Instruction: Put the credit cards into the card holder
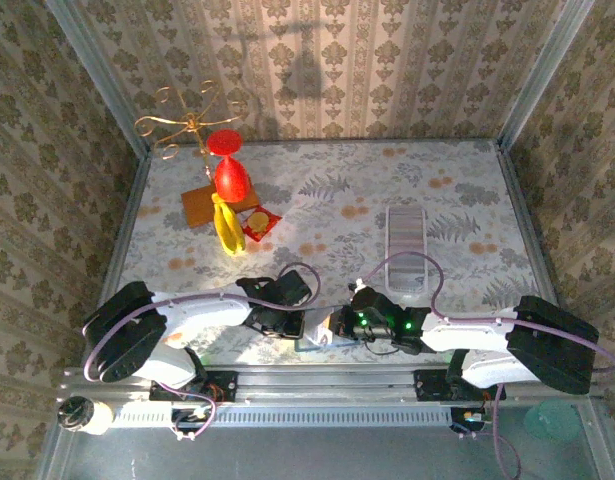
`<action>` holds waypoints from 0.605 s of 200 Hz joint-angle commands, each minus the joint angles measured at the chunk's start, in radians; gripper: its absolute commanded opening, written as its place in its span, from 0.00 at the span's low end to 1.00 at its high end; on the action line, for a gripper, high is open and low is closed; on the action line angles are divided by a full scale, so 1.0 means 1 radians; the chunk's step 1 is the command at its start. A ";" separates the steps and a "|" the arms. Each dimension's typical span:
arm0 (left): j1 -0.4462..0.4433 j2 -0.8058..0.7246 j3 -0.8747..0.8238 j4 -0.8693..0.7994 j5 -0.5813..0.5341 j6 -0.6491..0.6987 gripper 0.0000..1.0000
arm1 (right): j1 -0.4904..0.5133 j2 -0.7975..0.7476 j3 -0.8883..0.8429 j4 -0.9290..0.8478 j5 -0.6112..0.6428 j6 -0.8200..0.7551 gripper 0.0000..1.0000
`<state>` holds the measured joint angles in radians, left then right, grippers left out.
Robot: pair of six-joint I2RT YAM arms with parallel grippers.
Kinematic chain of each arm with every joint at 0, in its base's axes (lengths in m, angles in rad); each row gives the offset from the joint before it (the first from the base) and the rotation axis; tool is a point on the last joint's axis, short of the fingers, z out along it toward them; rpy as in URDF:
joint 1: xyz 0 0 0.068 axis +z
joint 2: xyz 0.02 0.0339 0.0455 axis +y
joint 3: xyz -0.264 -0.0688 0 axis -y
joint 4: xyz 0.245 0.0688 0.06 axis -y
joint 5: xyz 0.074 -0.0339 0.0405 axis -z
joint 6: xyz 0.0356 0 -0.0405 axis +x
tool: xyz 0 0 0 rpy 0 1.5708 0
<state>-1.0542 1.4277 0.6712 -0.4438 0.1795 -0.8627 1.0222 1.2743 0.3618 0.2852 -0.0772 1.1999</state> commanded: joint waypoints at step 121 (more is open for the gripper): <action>-0.014 0.062 -0.018 -0.033 0.017 0.013 0.13 | 0.006 0.086 0.045 -0.024 -0.059 -0.044 0.03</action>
<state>-1.0542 1.4391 0.6788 -0.4465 0.1825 -0.8623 1.0218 1.3312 0.3809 0.2897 -0.1059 1.1812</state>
